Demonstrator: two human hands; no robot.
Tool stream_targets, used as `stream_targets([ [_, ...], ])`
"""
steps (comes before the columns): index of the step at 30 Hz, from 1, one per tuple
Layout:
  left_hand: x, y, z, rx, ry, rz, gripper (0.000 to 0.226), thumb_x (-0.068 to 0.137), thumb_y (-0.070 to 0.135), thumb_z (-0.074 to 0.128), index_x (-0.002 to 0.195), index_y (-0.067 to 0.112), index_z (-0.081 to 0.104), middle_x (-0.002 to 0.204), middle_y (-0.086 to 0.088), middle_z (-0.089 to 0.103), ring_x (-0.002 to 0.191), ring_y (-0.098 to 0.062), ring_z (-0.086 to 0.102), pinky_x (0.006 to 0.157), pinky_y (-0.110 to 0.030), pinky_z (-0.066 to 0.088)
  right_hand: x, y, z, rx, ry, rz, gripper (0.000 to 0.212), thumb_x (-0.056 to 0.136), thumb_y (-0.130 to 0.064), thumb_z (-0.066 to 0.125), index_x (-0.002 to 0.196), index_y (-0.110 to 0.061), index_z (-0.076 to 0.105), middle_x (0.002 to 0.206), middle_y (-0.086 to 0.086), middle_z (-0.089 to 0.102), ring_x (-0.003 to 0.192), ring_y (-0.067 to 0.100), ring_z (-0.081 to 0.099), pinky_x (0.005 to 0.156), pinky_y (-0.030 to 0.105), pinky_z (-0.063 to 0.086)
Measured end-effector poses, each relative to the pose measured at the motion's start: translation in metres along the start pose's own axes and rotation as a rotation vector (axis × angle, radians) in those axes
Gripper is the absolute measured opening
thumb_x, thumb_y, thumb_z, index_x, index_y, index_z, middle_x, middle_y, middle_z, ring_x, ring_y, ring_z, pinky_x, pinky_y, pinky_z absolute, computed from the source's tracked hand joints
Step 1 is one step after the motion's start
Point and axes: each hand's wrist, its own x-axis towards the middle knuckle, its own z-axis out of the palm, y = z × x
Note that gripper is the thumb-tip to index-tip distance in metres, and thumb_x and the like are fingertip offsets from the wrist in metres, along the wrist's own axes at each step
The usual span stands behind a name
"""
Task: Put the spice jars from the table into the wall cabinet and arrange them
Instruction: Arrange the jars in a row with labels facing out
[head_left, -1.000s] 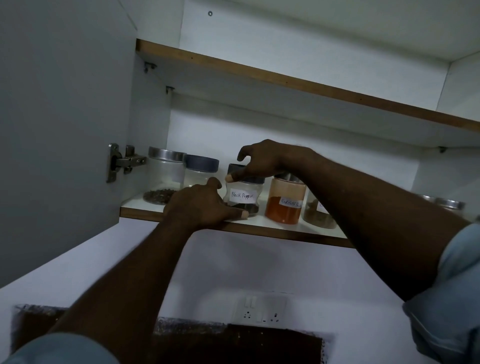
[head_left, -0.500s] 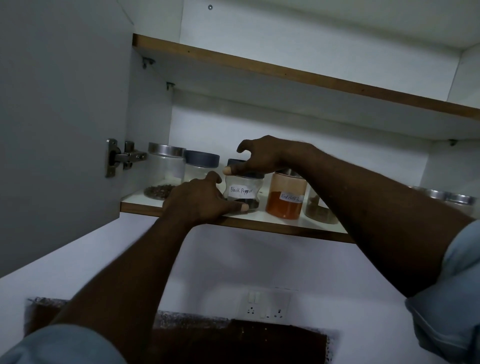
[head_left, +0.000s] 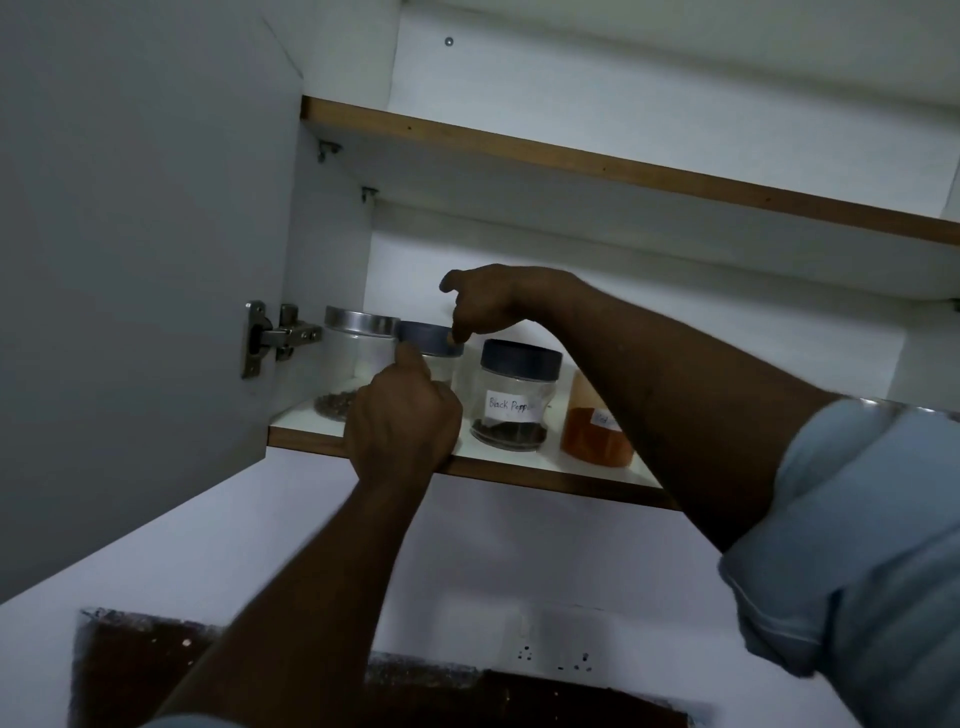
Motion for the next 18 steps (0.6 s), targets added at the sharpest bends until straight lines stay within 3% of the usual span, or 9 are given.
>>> stream_targets([
  [3, 0.000, 0.002, -0.001, -0.040, 0.020, -0.039, 0.032, 0.089, 0.024, 0.061, 0.118, 0.011, 0.055, 0.089, -0.005, 0.066, 0.074, -0.020, 0.061, 0.062, -0.028, 0.039, 0.017, -0.013, 0.002, 0.050, -0.082, -0.007, 0.097, 0.082, -0.028, 0.077, 0.160, -0.023, 0.019, 0.158, 0.006, 0.040, 0.138, 0.028, 0.045, 0.110, 0.039, 0.041],
  [7, -0.001, 0.005, -0.005, -0.095, 0.067, -0.072, 0.043, 0.086, 0.020, 0.067, 0.125, 0.013, 0.051, 0.111, -0.007, 0.063, 0.084, -0.023, 0.066, 0.062, -0.027, 0.042, 0.026, -0.028, 0.011, 0.113, -0.166, -0.040, 0.101, 0.081, -0.022, 0.081, 0.160, -0.026, 0.018, 0.161, 0.007, 0.035, 0.140, 0.032, 0.042, 0.110, 0.043, 0.042],
  [9, -0.001, 0.004, -0.005, -0.089, 0.089, -0.091, 0.055, 0.081, 0.021, 0.073, 0.128, 0.013, 0.046, 0.123, -0.007, 0.055, 0.087, -0.023, 0.065, 0.062, -0.027, 0.043, 0.025, -0.032, 0.009, 0.074, -0.159, -0.028, 0.098, 0.082, -0.035, 0.081, 0.160, -0.024, 0.022, 0.158, 0.008, 0.037, 0.132, 0.033, 0.050, 0.087, 0.035, 0.051],
  [11, 0.001, 0.003, -0.005, -0.074, 0.100, -0.090, 0.070, 0.077, 0.030, 0.076, 0.134, 0.012, 0.041, 0.128, -0.008, 0.049, 0.091, -0.025, 0.065, 0.063, -0.027, 0.042, 0.019, -0.033, 0.002, 0.035, -0.157, 0.015, 0.089, 0.083, -0.052, 0.075, 0.155, -0.018, 0.035, 0.145, 0.009, 0.052, 0.101, 0.025, 0.065, 0.058, 0.026, 0.048],
  [12, 0.001, 0.002, -0.004, -0.065, 0.099, -0.077, 0.077, 0.076, 0.037, 0.076, 0.138, 0.012, 0.038, 0.129, -0.008, 0.048, 0.092, -0.025, 0.065, 0.064, -0.027, 0.042, 0.015, -0.033, -0.001, 0.020, -0.166, 0.034, 0.085, 0.084, -0.059, 0.071, 0.151, -0.015, 0.042, 0.135, 0.009, 0.059, 0.085, 0.020, 0.068, 0.052, 0.024, 0.045],
  [14, 0.003, 0.001, -0.003, -0.052, 0.081, -0.051, 0.092, 0.075, 0.051, 0.073, 0.147, 0.015, 0.028, 0.132, -0.009, 0.049, 0.097, -0.028, 0.065, 0.065, -0.029, 0.043, 0.006, -0.033, -0.007, 0.005, -0.176, 0.045, 0.086, 0.083, -0.071, 0.064, 0.145, -0.014, 0.049, 0.126, 0.009, 0.065, 0.073, 0.016, 0.069, 0.052, 0.024, 0.046],
  [18, 0.008, 0.000, -0.001, -0.052, 0.009, -0.082, 0.113, 0.069, 0.070, 0.073, 0.153, 0.020, 0.016, 0.141, -0.010, 0.049, 0.114, -0.035, 0.063, 0.082, -0.042, 0.054, -0.010, -0.034, -0.018, 0.007, -0.190, 0.033, 0.087, 0.078, -0.078, 0.061, 0.138, -0.015, 0.056, 0.130, 0.010, 0.065, 0.080, 0.015, 0.070, 0.052, 0.023, 0.044],
])
